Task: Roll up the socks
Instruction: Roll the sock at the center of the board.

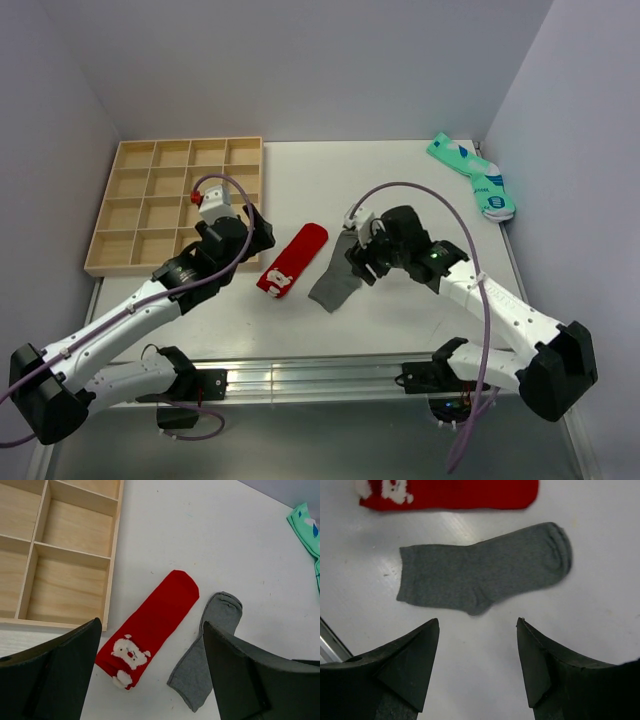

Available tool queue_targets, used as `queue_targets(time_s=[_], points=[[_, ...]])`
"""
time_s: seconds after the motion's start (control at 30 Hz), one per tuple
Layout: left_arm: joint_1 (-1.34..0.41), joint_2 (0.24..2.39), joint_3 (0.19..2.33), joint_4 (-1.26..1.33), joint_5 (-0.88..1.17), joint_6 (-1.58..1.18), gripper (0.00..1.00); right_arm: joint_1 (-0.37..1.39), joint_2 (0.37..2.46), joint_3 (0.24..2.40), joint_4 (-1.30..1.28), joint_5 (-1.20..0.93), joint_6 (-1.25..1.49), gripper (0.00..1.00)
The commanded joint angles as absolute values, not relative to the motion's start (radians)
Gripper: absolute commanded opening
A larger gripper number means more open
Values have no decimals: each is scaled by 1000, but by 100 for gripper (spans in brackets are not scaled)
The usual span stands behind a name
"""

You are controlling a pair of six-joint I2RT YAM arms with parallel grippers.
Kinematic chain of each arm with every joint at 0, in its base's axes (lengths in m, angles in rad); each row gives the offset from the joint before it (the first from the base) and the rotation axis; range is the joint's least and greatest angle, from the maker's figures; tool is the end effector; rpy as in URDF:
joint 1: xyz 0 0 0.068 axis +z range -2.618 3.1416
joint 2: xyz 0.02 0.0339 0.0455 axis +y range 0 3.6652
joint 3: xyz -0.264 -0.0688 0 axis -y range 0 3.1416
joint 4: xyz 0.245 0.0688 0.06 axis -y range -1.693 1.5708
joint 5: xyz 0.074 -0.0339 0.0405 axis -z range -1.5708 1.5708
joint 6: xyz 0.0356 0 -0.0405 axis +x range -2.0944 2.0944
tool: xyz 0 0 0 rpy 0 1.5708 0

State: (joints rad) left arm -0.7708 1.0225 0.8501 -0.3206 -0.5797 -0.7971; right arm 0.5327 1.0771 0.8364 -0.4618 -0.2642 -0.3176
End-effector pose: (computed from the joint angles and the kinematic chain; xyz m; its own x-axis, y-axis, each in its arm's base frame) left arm 0.1753 -0.1431 0.3068 -0.4066 -0.4394 -0.8010 -0.0774 0.8902 -0.4490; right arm 0.1933 0.1247 0.2758 -0.3221 -0.5398 -0.7777 -0.8026 0.5913 -0.0781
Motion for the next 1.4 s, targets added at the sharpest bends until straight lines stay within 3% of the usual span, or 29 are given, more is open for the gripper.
queue_targets(time_s=[0.0,0.4,0.87,1.37], points=[[-750,988,853,-290,-548,-819,88,616,1124,821,-462,-216,-293,69],[-635,1000,959,-291,-472,-749,84,847,1400,896,-416,-129,-175,45],[-554,940,937,-268,-396,-704,84,950,1610,1006,-388,-52,-80,41],[-511,939,897,-242,-338,-695,84,950,1664,1015,-385,-57,-75,42]])
